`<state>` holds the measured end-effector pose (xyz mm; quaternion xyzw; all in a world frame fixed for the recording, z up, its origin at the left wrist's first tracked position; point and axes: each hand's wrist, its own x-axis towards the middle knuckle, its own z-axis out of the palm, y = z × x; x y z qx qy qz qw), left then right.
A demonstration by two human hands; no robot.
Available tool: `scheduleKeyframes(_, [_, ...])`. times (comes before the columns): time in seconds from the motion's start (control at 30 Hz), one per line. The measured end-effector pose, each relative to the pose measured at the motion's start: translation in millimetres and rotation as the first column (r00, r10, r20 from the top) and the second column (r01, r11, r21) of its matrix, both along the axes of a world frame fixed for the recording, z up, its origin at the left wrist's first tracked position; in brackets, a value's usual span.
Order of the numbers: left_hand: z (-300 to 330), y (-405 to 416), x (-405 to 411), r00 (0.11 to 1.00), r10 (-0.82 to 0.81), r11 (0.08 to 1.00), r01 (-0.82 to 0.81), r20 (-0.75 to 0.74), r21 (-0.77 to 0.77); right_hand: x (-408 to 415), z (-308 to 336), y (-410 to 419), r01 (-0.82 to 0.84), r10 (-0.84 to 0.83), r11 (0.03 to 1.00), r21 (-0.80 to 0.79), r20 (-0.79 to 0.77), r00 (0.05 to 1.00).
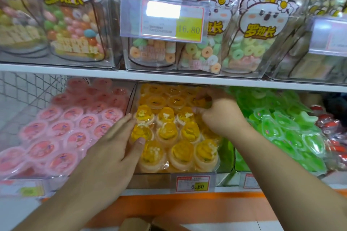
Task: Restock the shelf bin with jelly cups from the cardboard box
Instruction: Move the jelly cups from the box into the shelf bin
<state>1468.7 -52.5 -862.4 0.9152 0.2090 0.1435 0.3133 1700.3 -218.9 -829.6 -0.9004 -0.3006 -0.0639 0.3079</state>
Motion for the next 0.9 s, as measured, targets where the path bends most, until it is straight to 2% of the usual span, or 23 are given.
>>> scheduleKeyframes(0.17, [-2.2, 1.6, 1.9, 1.0, -0.01, 1.0, 0.01, 0.007, -0.003, -4.8, 6.5, -2.1, -0.022, 0.023, 0.994, -0.108, 0.001, 1.0])
scheduleKeyframes(0.43, [1.2, 0.8, -0.6, 0.999, -0.008, 0.999, 0.005, 0.053, 0.045, -26.9, 22.4, -13.6, -0.027, 0.024, 0.984, -0.174, -0.018, 1.0])
scheduleKeyframes(0.53, [9.1, -6.5, -9.3, 0.994, -0.014, 0.998, 0.008, 0.11, 0.057, -43.6, 27.9, -25.3, -0.052, 0.047, 0.992, -0.116, -0.045, 0.998])
scheduleKeyframes(0.63, [19.4, -22.9, -23.7, 0.988, -0.04, 0.996, 0.027, 0.149, 0.088, -66.2, 27.8, -44.7, -0.111, 0.112, 0.992, -0.062, 0.011, 0.994])
scheduleKeyframes(0.77, [17.6, -56.6, -42.8, 0.969, -0.133, 0.99, 0.119, 0.209, 0.076, -100.1, 24.5, -70.3, -0.195, 0.194, 0.98, 0.044, 0.019, 0.981])
scheduleKeyframes(0.83, [3.9, -75.2, -48.1, 0.963, -0.182, 0.983, 0.171, 0.199, 0.072, -118.1, 17.1, -85.1, -0.23, 0.229, 0.969, 0.09, 0.019, 0.973])
scheduleKeyframes(0.9, [-17.9, -94.6, -53.7, 0.961, -0.251, 0.968, 0.248, 0.112, 0.039, -138.4, 3.3, -104.2, -0.223, 0.226, 0.97, 0.101, -0.024, 0.974])
